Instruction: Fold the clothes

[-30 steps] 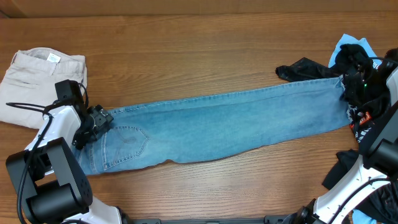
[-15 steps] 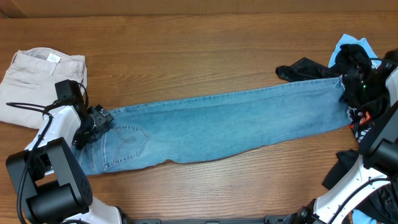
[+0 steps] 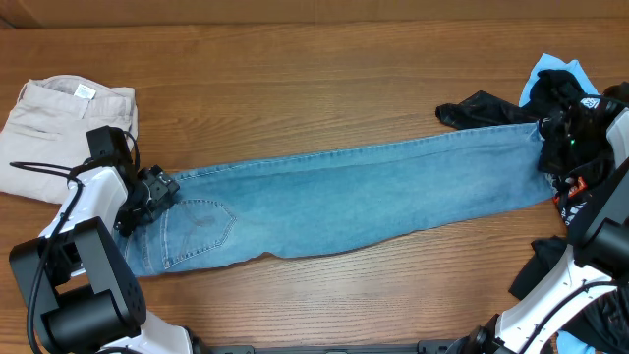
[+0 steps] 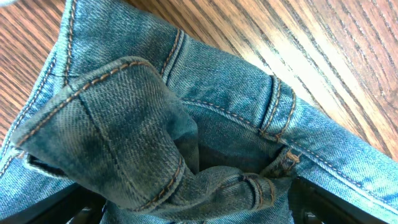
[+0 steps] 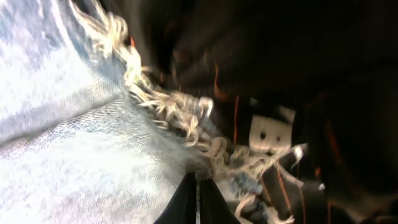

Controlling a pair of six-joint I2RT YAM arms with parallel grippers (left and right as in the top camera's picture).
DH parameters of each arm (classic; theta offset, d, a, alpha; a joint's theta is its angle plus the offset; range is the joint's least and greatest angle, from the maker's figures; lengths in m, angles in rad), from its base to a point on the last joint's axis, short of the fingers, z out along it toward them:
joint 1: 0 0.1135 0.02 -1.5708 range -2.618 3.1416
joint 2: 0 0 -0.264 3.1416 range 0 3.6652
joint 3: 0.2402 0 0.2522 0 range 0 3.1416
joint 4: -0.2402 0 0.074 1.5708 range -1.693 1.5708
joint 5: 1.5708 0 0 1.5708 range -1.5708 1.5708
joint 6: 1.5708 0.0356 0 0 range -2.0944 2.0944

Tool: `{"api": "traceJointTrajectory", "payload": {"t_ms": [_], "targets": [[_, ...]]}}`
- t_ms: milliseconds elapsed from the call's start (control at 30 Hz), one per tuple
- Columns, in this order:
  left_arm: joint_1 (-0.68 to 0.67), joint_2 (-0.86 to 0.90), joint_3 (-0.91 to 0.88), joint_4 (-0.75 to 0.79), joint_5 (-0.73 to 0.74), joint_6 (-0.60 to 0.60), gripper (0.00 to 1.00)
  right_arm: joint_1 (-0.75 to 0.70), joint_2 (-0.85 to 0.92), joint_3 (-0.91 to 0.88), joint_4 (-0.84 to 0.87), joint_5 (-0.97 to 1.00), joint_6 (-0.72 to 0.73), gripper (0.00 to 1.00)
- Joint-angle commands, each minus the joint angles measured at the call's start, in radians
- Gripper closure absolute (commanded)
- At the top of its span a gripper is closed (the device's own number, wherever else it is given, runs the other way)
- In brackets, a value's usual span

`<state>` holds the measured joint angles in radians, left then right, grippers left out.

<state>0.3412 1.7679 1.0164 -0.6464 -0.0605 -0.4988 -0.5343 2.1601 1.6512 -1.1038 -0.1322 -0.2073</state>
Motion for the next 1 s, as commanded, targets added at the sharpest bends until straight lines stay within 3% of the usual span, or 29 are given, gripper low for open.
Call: {"api": "traceJointTrajectory", "payload": {"t_ms": [0,300,967], "targets": [[0.006,0.031,0.008,-0.005,0.029,0.005,0.05,0.002,-0.021,0.066,-0.021,-0.002,0.038,0.96],[0.006,0.031,0.008,-0.004,0.029,0.005,0.05,0.021,-0.111,0.282,-0.059,-0.011,0.074,0.96],[0.006,0.031,0.008,-0.007,0.035,0.004,0.05,0.035,-0.054,0.278,-0.031,0.002,0.073,0.96]]}}
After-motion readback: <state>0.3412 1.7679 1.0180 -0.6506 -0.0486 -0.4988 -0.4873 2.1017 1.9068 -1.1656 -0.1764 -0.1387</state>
